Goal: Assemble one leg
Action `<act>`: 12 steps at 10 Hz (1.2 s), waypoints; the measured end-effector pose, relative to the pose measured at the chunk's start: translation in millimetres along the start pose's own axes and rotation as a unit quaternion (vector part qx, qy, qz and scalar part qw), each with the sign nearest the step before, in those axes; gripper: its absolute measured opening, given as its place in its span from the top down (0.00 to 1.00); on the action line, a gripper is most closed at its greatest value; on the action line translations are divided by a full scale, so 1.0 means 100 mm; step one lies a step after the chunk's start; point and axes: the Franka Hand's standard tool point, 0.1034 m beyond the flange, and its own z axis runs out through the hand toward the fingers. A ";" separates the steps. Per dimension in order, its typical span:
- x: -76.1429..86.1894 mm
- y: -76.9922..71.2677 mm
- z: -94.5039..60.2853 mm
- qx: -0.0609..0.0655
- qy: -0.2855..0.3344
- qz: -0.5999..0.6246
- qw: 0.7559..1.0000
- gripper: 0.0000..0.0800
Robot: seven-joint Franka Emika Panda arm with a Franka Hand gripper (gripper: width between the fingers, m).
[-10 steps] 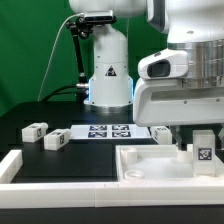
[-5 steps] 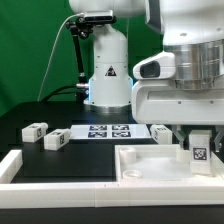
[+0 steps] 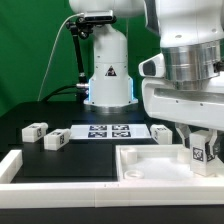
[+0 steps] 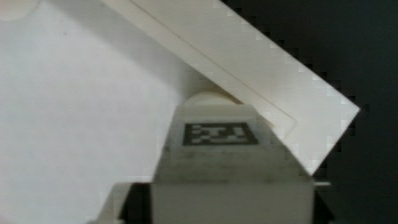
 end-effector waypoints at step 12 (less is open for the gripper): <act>-0.03 -0.01 0.02 0.007 -0.016 0.375 0.927 0.62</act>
Offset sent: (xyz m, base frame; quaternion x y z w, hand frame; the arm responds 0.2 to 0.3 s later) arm -0.0013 -0.0029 -0.0030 0.0252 0.0230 0.3036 0.9522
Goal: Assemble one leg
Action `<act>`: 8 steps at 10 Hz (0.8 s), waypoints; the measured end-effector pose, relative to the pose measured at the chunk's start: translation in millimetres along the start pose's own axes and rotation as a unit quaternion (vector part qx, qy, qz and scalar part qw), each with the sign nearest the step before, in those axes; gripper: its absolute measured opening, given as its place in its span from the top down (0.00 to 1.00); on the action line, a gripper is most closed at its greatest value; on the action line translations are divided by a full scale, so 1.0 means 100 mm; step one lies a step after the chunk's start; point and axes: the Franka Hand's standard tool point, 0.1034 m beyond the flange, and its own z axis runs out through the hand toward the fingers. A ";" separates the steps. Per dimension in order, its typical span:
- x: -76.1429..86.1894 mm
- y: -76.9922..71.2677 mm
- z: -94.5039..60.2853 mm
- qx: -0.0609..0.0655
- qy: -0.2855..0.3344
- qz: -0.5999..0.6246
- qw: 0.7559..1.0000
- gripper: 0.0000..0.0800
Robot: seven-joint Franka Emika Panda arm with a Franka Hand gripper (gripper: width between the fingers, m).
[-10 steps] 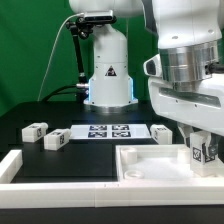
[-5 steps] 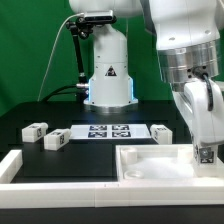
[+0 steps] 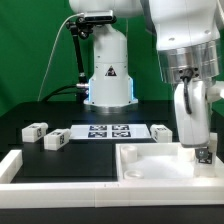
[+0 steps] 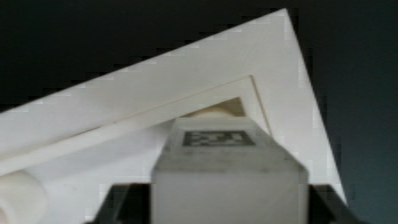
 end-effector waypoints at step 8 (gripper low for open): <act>-0.06 0.04 -0.02 -0.040 0.005 -0.349 0.936 0.19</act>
Offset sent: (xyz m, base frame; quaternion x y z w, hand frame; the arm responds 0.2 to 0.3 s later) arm 0.0034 0.0043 0.0025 -0.0495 0.0293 -0.2321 0.9710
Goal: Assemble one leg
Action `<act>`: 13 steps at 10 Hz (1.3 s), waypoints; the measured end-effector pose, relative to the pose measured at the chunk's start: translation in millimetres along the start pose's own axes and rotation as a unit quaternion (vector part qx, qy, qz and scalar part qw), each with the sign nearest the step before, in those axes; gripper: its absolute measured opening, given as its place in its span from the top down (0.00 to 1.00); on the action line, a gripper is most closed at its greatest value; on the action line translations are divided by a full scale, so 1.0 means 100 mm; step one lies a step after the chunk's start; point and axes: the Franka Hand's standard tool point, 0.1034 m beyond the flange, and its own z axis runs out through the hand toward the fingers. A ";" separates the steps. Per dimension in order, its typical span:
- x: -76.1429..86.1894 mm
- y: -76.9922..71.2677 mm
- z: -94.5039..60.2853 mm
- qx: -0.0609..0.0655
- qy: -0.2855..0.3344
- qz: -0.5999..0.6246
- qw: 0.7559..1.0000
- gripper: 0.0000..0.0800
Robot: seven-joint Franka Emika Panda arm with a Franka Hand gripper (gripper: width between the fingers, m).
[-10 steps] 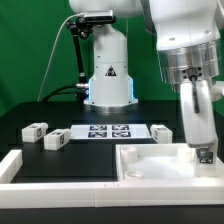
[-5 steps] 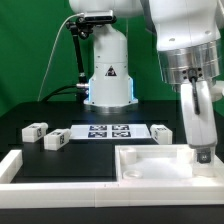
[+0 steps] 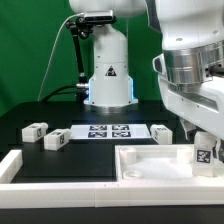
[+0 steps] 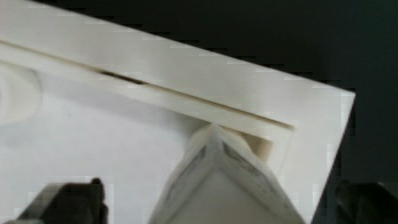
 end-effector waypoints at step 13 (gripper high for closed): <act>0.05 0.02 -0.01 -0.032 0.027 -0.396 0.917 0.50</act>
Offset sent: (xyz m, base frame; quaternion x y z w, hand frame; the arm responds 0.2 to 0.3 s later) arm 0.0071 -0.0010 0.0002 -0.0348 0.0299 -0.2980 0.9534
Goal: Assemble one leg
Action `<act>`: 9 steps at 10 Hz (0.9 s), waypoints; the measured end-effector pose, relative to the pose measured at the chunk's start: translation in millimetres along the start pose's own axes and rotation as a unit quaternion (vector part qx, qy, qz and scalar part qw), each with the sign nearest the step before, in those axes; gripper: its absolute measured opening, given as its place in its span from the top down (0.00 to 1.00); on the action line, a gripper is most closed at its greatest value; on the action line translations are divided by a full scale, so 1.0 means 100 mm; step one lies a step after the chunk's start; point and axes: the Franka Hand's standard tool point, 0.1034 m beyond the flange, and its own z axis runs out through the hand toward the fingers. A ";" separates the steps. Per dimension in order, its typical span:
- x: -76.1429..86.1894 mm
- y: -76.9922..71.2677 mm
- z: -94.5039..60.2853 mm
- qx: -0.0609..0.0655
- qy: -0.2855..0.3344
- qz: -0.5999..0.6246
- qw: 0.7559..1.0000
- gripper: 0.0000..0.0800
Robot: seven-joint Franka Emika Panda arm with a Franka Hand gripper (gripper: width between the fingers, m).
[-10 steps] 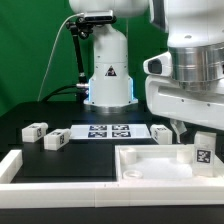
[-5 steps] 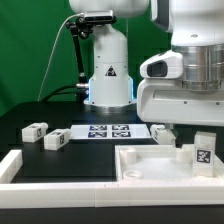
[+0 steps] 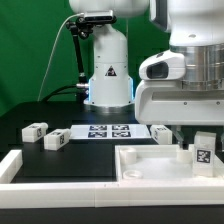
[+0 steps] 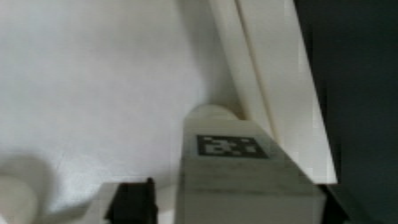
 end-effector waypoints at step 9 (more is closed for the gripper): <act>-0.01 -0.03 0.02 0.033 0.022 0.327 0.944 0.64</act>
Offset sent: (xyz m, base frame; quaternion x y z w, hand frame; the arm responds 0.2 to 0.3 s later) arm -0.0067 -0.0029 0.0007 0.0050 0.0312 0.2772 0.9603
